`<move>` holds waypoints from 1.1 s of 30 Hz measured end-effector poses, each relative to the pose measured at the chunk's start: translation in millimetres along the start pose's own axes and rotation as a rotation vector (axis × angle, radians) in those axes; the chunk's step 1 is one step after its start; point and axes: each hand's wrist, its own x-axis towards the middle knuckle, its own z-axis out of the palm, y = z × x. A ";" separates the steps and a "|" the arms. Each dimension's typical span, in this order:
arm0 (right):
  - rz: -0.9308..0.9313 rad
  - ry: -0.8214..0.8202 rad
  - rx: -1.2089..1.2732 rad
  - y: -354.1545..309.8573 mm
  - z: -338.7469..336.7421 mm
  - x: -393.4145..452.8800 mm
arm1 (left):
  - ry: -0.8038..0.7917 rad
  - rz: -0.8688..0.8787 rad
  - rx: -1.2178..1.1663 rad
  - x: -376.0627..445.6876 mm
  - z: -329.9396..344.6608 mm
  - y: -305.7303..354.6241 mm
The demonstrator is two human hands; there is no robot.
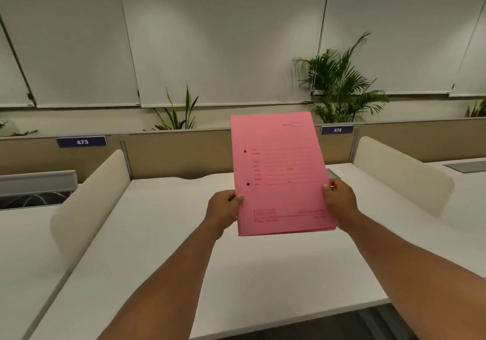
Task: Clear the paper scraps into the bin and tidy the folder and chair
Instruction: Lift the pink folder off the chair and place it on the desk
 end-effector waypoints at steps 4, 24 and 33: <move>-0.010 -0.030 -0.002 -5.9 30.2 11.7 | 0.036 -0.025 -0.002 16.3 -15.4 -14.1; 0.091 -0.199 0.027 38.3 195.9 160.6 | 0.166 -0.226 0.074 185.5 -16.1 -100.5; 0.179 -0.301 -0.009 86.6 281.4 244.5 | 0.273 -0.345 0.141 283.3 8.2 -161.7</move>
